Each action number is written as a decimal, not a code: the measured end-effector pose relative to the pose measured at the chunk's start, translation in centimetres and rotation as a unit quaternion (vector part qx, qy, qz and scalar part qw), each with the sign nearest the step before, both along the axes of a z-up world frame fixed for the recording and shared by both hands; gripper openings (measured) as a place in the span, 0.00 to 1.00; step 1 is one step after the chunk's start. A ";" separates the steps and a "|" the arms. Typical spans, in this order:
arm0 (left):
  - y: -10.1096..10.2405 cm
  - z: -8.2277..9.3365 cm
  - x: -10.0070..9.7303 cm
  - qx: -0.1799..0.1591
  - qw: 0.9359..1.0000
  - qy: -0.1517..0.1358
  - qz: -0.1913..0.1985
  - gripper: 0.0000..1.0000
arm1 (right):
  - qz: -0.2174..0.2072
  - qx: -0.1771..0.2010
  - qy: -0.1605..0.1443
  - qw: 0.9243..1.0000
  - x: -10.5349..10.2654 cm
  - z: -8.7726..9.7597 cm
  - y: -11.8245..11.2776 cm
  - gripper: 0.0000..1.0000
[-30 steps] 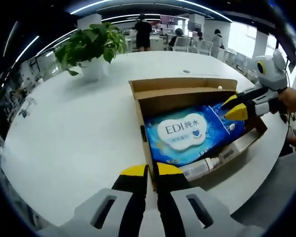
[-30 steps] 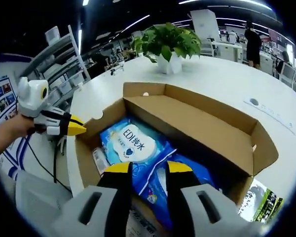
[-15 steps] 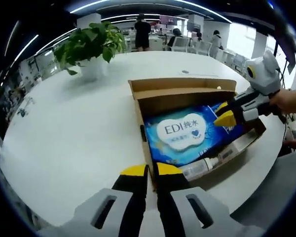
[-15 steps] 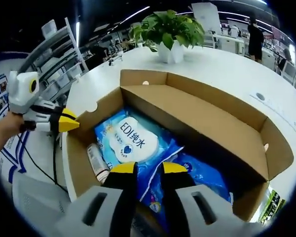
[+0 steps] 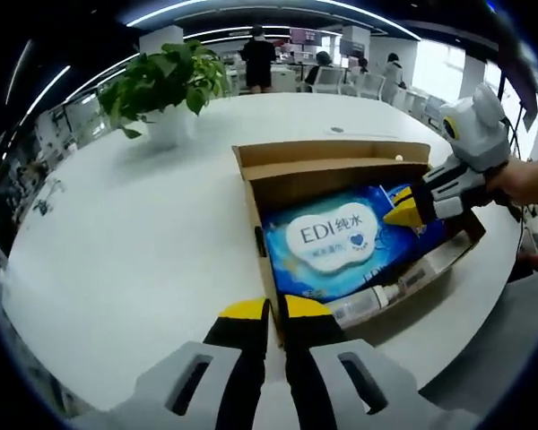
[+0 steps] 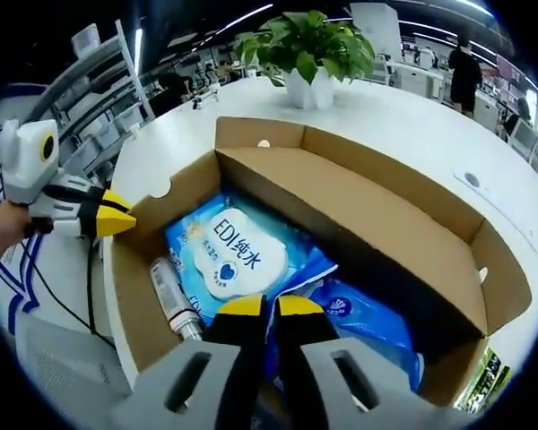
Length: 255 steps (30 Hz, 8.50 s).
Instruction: Operate the shoe box by opening the lid, removing the specified soft item, and placing it in the target area until the item is outside and the box remains undamaged.
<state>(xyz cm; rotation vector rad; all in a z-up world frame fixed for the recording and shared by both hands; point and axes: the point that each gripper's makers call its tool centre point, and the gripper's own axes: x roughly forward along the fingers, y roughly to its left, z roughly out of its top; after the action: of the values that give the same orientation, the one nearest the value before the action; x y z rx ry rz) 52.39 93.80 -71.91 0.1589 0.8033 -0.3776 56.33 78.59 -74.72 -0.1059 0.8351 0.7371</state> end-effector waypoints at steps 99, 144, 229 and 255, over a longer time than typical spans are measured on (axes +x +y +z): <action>-8.1 -4.6 2.8 -0.065 0.988 0.122 -0.071 0.15 | -0.052 -0.022 0.014 0.998 -1.6 -0.1 -6.6 0.00; -8.2 0.2 2.5 -0.070 0.995 0.063 -0.045 0.00 | -0.090 0.032 -0.009 0.995 -1.7 3.3 -6.9 0.00; -28.5 5.6 1.0 -0.132 0.980 0.020 -0.150 0.00 | -0.247 0.051 -0.032 0.967 -5.1 8.4 -26.9 0.00; -33.1 3.7 0.6 -0.111 0.971 0.038 -0.206 0.00 | -0.273 0.037 -0.015 0.961 -5.6 6.0 -31.2 0.00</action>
<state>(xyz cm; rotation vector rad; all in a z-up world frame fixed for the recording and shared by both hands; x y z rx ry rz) 53.00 60.68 -68.23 0.1003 0.7965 -0.8677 50.77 47.41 -68.72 0.1769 0.7575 0.2430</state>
